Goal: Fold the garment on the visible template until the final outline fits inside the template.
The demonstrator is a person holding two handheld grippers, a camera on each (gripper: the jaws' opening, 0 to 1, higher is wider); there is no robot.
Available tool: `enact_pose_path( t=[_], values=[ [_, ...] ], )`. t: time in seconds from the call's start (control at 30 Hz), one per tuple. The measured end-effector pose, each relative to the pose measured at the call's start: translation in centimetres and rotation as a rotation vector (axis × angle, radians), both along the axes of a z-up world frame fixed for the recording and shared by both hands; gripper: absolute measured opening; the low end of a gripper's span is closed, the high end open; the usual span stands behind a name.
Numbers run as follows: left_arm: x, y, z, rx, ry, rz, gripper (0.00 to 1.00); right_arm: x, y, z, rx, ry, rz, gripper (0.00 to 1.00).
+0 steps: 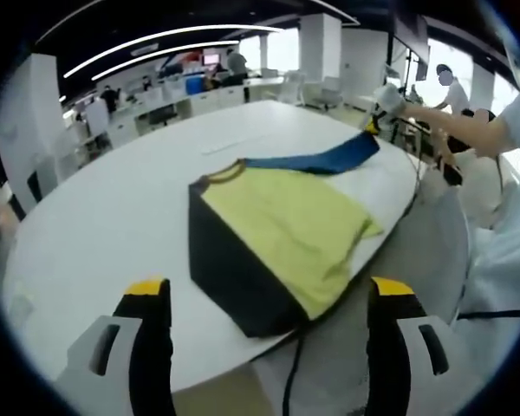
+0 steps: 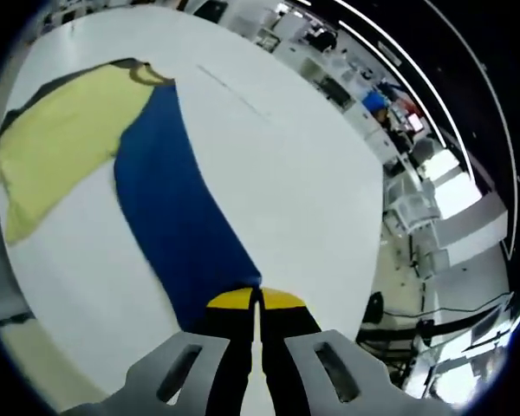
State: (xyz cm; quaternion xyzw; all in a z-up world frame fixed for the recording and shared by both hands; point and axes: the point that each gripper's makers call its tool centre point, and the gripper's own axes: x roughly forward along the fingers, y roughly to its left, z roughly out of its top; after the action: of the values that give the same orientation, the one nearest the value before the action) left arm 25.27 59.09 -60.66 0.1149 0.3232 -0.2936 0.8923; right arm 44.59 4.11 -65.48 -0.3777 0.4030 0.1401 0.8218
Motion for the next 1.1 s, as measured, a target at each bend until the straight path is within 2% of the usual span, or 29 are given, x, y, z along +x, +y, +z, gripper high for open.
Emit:
enact_pose_path(
  t=[0.47,0.67,0.87,0.97,1.1],
  values=[
    [-0.2,0.2,-0.1,0.004,0.011,0.016,0.90,1.8,-1.2,-0.2,-0.035,-0.009,-0.005,0.02],
    [-0.3,0.2,-0.1,0.012,0.018,0.027,0.90,3.6,-2.4,-1.0,-0.038,0.005,-0.011,0.02],
    [-0.7,0.3,0.1,0.017,0.025,0.044,0.90,4.4,-3.8,-1.5,-0.037,0.019,-0.027,0.02],
    [-0.8,0.2,0.2,0.021,0.027,0.050,0.90,5.4,-5.0,-2.3,-0.042,0.035,-0.031,0.02],
    [-0.7,0.1,0.3,0.025,0.028,0.057,0.90,5.4,-4.7,-2.5,-0.039,0.039,-0.032,0.02]
  ],
)
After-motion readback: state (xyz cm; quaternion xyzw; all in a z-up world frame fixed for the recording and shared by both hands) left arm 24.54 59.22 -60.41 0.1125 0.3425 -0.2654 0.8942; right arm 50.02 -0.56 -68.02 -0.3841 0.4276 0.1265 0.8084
